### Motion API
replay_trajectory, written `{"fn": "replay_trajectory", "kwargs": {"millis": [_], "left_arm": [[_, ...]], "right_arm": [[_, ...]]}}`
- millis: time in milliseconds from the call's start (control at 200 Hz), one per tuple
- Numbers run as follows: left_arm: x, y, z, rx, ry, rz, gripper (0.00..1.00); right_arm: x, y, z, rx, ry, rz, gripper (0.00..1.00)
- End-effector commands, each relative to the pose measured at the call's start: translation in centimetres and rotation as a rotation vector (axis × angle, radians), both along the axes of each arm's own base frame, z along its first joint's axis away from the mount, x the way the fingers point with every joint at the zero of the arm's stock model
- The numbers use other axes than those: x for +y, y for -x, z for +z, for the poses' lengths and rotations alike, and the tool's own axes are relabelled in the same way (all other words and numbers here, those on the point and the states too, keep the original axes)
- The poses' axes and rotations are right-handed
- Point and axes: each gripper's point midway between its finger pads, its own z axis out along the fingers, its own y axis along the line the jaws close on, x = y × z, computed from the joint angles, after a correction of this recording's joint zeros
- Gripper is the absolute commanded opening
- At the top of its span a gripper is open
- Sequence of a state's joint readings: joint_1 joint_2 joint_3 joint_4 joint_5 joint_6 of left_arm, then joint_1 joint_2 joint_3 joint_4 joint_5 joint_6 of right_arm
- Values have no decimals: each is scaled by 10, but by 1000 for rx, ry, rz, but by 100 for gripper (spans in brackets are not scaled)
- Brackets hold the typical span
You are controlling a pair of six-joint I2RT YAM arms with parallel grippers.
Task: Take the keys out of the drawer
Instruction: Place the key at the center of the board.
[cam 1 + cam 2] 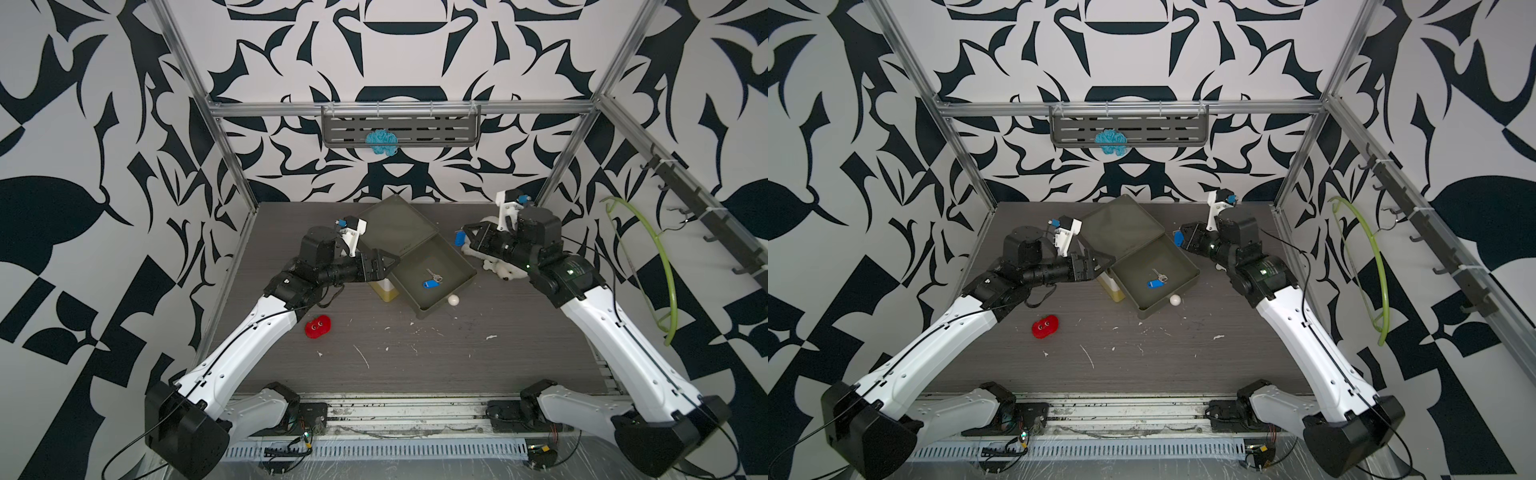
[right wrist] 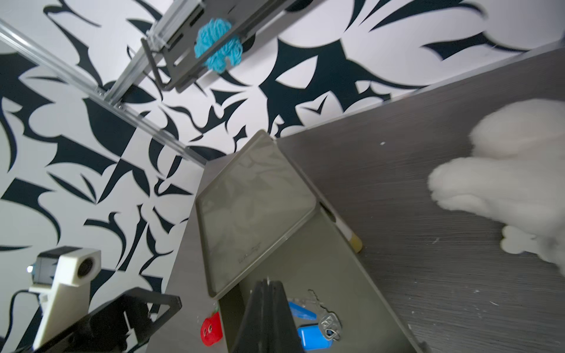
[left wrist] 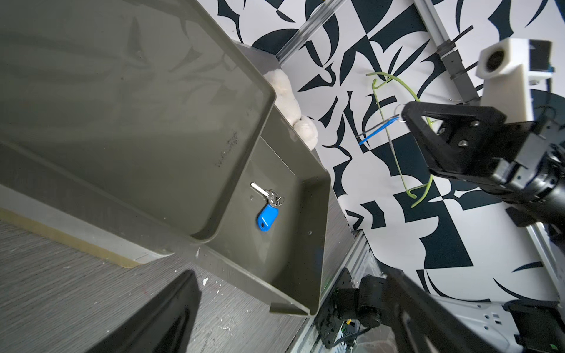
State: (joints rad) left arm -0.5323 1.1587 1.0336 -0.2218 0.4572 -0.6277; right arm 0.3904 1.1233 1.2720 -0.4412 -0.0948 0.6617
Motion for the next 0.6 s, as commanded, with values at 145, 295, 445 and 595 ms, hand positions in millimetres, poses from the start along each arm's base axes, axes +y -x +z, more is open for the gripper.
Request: {"fn": "replay_trajectory", "kwargs": {"millis": [145,295,445,595], "left_arm": [[-15,5,11,-58,-4,-59,99],[-27,10,13,-84,-18,-100,99],[-39,13,17,-109,-26,-137,99],[-50,16,18,-128,-41,-172,99]], "right_arm": [[-64,12,-1,30,105,-317,0],[-87,27,-13,82,154,-413,0],[-111,47,-32,172,226,-509,0],[-124,64,-53,252,271,-553,0]]}}
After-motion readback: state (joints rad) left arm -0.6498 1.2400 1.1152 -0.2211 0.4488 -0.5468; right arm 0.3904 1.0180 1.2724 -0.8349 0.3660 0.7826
